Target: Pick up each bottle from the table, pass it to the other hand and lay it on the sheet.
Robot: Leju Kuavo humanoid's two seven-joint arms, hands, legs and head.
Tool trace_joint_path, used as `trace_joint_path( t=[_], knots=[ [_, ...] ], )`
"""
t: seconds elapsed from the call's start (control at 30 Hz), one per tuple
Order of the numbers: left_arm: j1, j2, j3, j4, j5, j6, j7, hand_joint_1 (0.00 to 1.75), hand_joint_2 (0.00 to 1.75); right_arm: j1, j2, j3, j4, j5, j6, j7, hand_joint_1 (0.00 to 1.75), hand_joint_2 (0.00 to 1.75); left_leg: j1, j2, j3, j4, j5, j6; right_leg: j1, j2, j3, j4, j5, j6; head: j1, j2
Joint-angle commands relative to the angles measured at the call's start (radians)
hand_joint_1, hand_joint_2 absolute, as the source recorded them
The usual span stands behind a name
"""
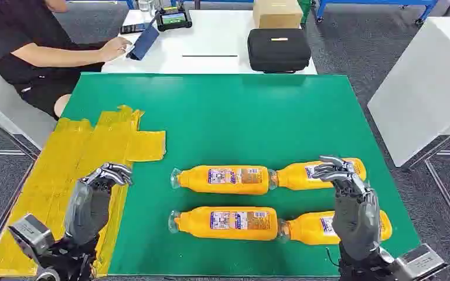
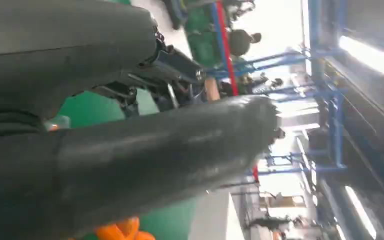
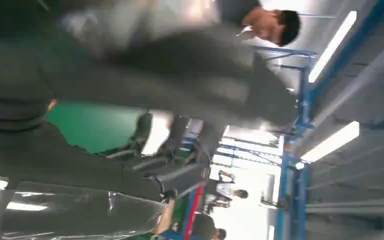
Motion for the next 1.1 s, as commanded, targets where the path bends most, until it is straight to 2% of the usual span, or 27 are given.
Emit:
trace_joint_path(
  t=[0.03,0.17,0.23,0.27,0.33,0.37,0.43,0.57,0.6,0.63,0.77,0.9,1.03,1.1],
  knots=[
    [0.076,-0.033,0.065,0.034,0.054,0.092,0.011,0.0,0.0,0.2,-0.173,-0.118,-0.052,0.023,0.021,0.016,0.0,1.75,0.0,-0.003,0.003,-0.001,-0.001,-0.002,0.0,-0.004,0.004,-0.001,-0.002,0.001,0.0,0.0],
    [0.103,-0.022,0.099,0.046,0.108,0.126,-0.009,0.0,0.0,0.281,-0.265,-0.165,-0.098,0.161,0.005,0.064,0.0,1.75,0.0,-0.001,0.003,0.0,-0.003,-0.002,0.0,-0.003,0.004,-0.001,-0.003,0.001,0.0,0.0],
    [0.119,-0.022,0.11,0.036,0.121,0.128,-0.017,0.0,0.0,0.314,-0.295,-0.183,-0.133,0.183,0.015,0.099,0.0,1.75,0.0,-0.001,0.005,0.0,-0.005,-0.003,0.0,-0.003,0.006,-0.001,-0.004,0.001,0.0,0.0],
    [0.136,-0.024,0.122,0.026,0.144,0.127,-0.029,0.0,0.0,0.347,-0.328,-0.207,-0.156,0.246,0.01,0.121,0.0,1.75,-0.001,0.0,0.001,0.0,-0.004,-0.001,-0.001,-0.002,0.003,0.0,-0.003,0.001,0.0,0.0],
    [0.143,-0.023,0.124,0.023,0.146,0.126,-0.03,0.0,0.0,0.367,-0.335,-0.224,-0.17,0.246,0.007,0.123,0.0,1.75,-0.001,-0.001,0.001,0.0,-0.004,-0.001,-0.001,-0.002,0.002,0.0,-0.004,0.002,0.0,0.0],
    [0.143,-0.023,0.124,0.023,0.146,0.126,-0.03,0.0,0.0,0.367,-0.335,-0.224,-0.17,0.246,0.007,0.123,0.0,1.75,-0.001,0.0,0.002,0.001,-0.005,-0.002,-0.001,-0.002,0.004,0.0,-0.005,0.002,0.0,0.0],
    [0.15,-0.026,0.13,0.019,0.149,0.134,-0.032,0.0,0.0,0.366,-0.341,-0.246,-0.164,0.352,-0.002,0.157,0.0,1.75,0.0,0.0,0.002,0.0,-0.005,-0.002,0.0,-0.002,0.004,-0.001,-0.004,0.002,0.0,0.0],
    [0.167,-0.05,0.161,-0.002,0.156,0.105,-0.024,0.0,0.0,0.348,-0.403,-0.288,-0.139,0.482,0.014,0.271,0.0,1.75,-0.001,0.002,0.001,0.0,-0.004,0.0,-0.001,0.001,0.002,-0.001,-0.003,0.002,0.0,0.0],
    [0.169,-0.058,0.172,-0.009,0.158,0.101,-0.02,0.0,0.0,0.345,-0.411,-0.311,-0.127,0.57,0.016,0.327,0.0,1.75,-0.001,0.003,0.002,0.001,-0.005,-0.001,-0.001,0.001,0.004,-0.001,-0.003,0.002,0.0,0.0],
    [0.172,-0.072,0.189,-0.016,0.162,0.09,-0.011,0.0,0.0,0.331,-0.408,-0.316,-0.119,0.629,0.037,0.374,0.0,1.75,0.0,0.003,0.002,0.001,-0.005,-0.002,0.0,0.0,0.004,-0.001,-0.003,0.002,0.0,0.0],
    [0.172,-0.072,0.189,-0.016,0.162,0.09,-0.011,0.0,0.0,0.331,-0.408,-0.316,-0.119,0.629,0.037,0.374,0.0,1.75,0.0,0.002,0.004,0.0,-0.005,-0.002,0.0,0.0,0.006,-0.002,-0.003,0.002,0.0,0.0],
    [0.174,-0.088,0.213,-0.024,0.166,0.088,-0.004,0.0,0.0,0.275,-0.375,-0.296,-0.05,0.875,0.068,0.507,0.0,1.75,0.0,0.002,0.003,-0.001,-0.003,-0.001,0.0,0.0,0.005,-0.002,-0.002,0.002,0.0,0.0],
    [0.171,-0.094,0.228,-0.036,0.165,0.078,0.015,0.0,0.0,0.183,-0.328,-0.239,0.049,0.886,0.196,0.545,0.0,1.75,0.001,0.004,0.004,-0.002,-0.003,-0.002,0.001,0.002,0.006,-0.004,-0.001,0.002,0.0,0.0],
    [0.171,-0.095,0.228,-0.038,0.165,0.077,0.016,0.0,0.0,0.177,-0.323,-0.234,0.056,0.887,0.197,0.544,0.0,1.75,0.001,0.003,0.002,-0.001,-0.003,0.0,0.001,0.001,0.005,-0.004,-0.001,0.002,0.0,0.0]
  ],
)
